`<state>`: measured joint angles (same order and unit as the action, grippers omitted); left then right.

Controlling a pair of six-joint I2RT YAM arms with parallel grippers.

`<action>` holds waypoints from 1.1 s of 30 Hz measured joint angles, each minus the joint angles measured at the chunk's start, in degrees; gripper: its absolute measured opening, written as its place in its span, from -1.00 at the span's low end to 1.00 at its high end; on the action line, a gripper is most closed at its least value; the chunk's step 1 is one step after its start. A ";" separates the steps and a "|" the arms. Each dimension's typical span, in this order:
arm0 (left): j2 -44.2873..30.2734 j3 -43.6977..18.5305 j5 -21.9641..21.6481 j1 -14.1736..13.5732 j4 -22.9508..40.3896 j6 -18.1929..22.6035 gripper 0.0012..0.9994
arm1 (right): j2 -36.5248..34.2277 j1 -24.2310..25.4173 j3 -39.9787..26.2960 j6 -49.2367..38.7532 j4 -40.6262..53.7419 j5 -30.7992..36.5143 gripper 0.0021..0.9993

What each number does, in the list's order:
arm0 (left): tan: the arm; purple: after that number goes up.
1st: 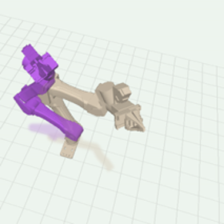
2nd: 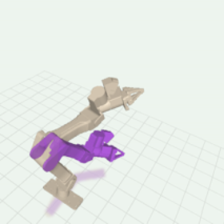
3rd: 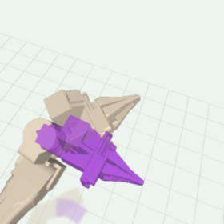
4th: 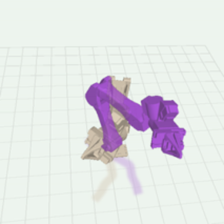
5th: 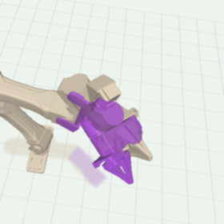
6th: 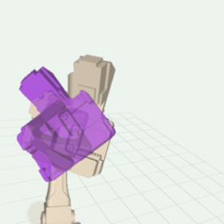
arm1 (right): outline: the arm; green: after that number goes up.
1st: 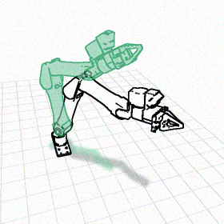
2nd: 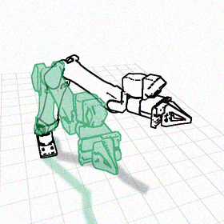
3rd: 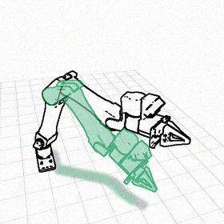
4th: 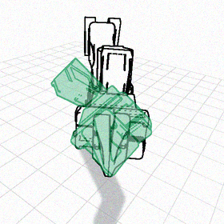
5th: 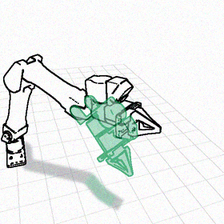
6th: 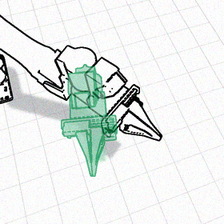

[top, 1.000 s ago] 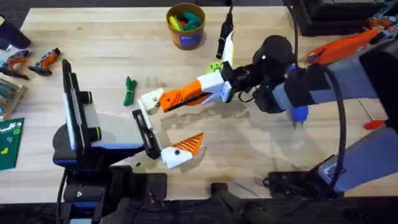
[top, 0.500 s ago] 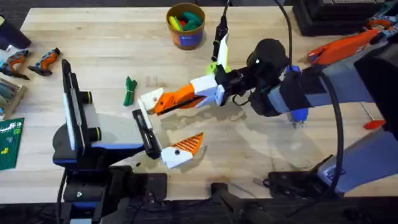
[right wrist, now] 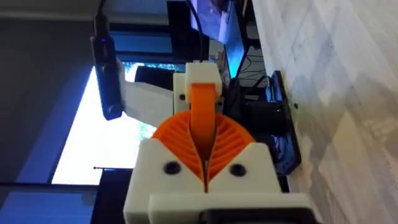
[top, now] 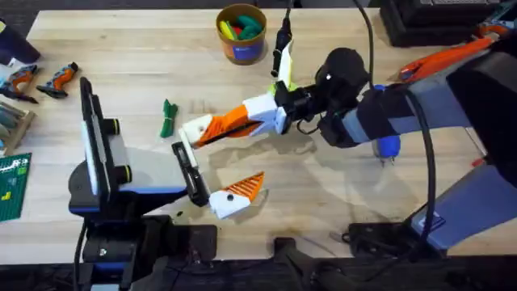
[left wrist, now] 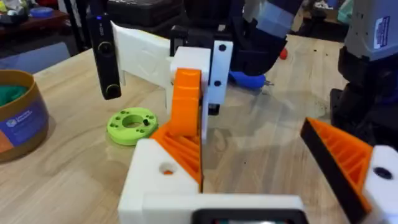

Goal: Pick up the gripper from the table and insert it into the empty holder that is missing its gripper. Then pick up a screw, insert it into the mounting hole, and use the screwdriver to tighten it. Finally, clean up the table by picking up the vegetable and placing it into the bucket.

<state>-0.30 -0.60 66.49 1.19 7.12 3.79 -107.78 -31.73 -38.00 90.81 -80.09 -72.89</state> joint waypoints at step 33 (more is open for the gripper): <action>0.00 0.00 -0.23 -0.11 -0.01 0.09 0.97 | -2.24 -1.69 -3.76 0.05 0.00 -0.21 0.27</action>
<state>-0.30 -0.60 66.26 1.08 7.11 3.88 -110.02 -33.41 -41.76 90.87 -80.09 -73.10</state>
